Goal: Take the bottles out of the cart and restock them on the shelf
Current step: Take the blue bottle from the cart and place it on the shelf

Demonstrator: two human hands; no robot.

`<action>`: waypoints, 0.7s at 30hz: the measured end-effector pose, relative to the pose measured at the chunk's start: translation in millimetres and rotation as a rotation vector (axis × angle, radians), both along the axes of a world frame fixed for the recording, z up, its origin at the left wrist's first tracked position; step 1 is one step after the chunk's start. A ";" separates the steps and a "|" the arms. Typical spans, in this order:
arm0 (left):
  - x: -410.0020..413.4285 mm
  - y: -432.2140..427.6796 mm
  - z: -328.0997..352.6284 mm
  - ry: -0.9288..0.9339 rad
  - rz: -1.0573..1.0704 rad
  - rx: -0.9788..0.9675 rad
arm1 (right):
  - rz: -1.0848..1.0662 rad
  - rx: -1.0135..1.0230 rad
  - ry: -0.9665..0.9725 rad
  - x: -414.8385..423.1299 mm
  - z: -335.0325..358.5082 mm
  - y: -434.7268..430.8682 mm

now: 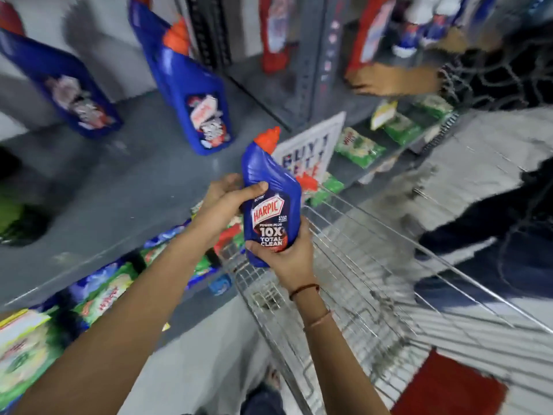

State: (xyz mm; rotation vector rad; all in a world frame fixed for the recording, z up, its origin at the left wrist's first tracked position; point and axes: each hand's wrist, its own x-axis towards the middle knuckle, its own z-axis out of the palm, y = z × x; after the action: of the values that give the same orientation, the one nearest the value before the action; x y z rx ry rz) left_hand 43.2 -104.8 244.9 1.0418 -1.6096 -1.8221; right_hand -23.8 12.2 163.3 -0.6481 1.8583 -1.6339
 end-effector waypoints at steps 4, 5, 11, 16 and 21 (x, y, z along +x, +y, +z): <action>58.8 -37.7 35.2 0.091 0.201 -0.054 | 0.168 -0.072 0.100 32.8 35.1 -59.7; 72.6 -46.1 41.2 0.103 0.232 -0.093 | 0.208 -0.086 0.126 41.3 42.5 -72.1; 138.0 -90.1 56.7 0.150 0.402 -0.290 | 0.445 -0.077 0.266 81.2 74.5 -147.8; 162.6 -122.6 56.7 0.171 0.447 -0.370 | 0.513 -0.016 0.364 98.3 79.2 -206.7; 174.4 -135.1 36.9 0.134 0.421 -0.394 | 0.519 0.008 0.366 105.2 60.8 -225.6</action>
State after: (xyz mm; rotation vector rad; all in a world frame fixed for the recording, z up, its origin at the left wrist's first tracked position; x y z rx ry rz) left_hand 217.5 -239.9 281.8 0.9628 -1.4553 -1.2125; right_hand 81.4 -213.4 224.1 -1.3686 1.7293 -1.2217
